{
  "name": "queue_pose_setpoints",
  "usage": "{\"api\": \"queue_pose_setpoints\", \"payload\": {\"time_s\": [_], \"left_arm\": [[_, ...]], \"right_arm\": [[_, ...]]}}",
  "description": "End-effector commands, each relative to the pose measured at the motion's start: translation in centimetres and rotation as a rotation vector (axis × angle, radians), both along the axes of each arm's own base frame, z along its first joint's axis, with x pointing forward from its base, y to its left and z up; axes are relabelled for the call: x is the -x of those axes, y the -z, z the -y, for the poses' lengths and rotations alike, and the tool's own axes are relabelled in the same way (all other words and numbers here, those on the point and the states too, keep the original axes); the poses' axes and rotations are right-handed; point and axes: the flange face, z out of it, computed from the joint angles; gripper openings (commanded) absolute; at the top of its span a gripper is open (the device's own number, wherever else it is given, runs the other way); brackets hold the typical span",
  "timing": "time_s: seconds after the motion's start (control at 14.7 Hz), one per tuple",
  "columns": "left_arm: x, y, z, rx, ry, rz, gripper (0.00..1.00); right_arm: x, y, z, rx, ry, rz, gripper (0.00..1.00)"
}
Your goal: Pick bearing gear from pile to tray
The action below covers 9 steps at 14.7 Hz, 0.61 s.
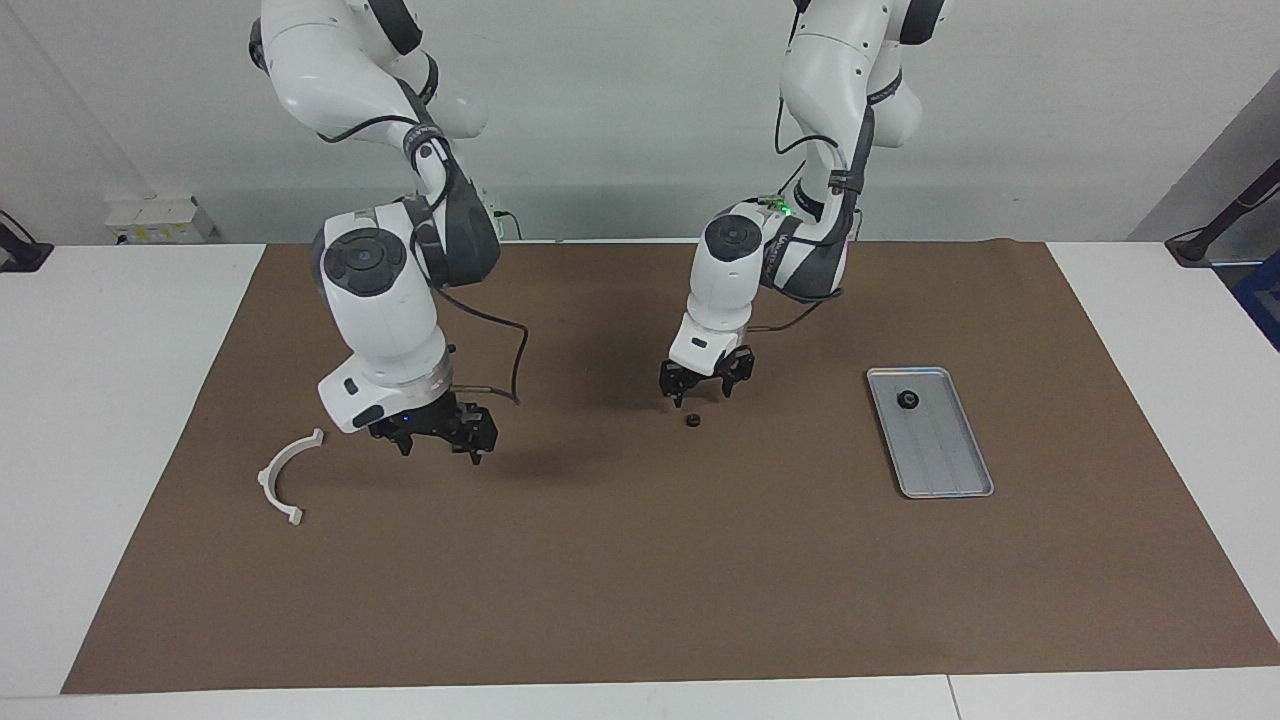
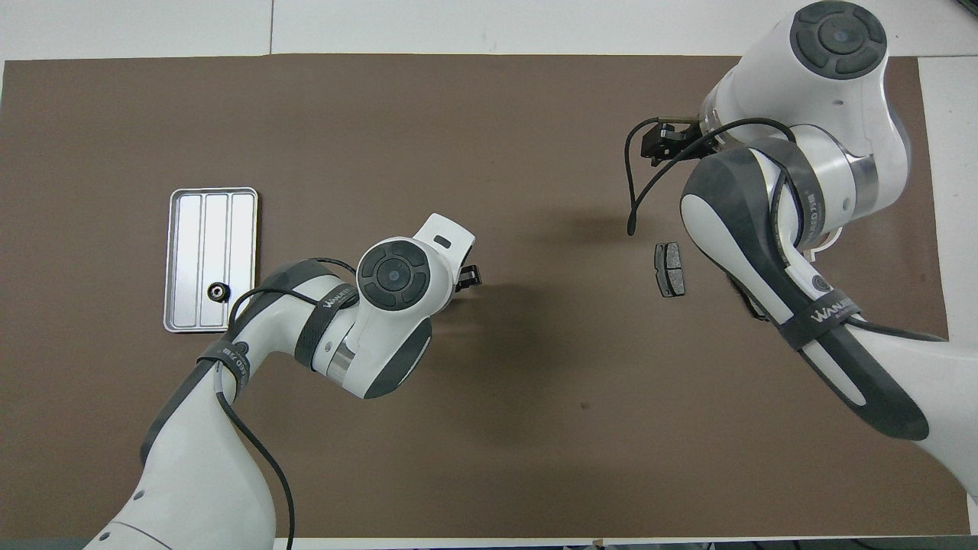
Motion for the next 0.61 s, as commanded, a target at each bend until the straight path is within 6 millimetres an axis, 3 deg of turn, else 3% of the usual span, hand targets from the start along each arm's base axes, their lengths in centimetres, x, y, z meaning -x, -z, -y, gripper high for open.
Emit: {"api": "queue_pose_setpoints", "payload": {"time_s": [0.0, 0.2, 0.27, 0.34, 0.54], "left_arm": [[-0.7, 0.2, 0.9, 0.000, -0.011, 0.020, 0.88], [-0.9, 0.2, 1.2, 0.008, -0.010, 0.029, 0.80], [-1.0, 0.3, 1.2, 0.008, -0.010, 0.029, 0.70], [-1.0, 0.3, 1.2, 0.009, -0.012, 0.030, 0.52], [-1.0, 0.3, 1.2, 0.011, -0.015, 0.033, 0.13]], "right_arm": [[1.4, -1.5, 0.0, 0.013, -0.043, 0.001, 1.00], [2.2, -2.2, 1.5, 0.041, -0.132, -0.004, 1.00], [2.5, -2.9, 2.8, 0.007, -0.121, -0.009, 1.00], [3.2, -3.6, 4.0, -0.027, -0.125, -0.013, 1.00], [6.2, -6.9, 7.2, -0.021, -0.211, -0.002, 1.00]]}}
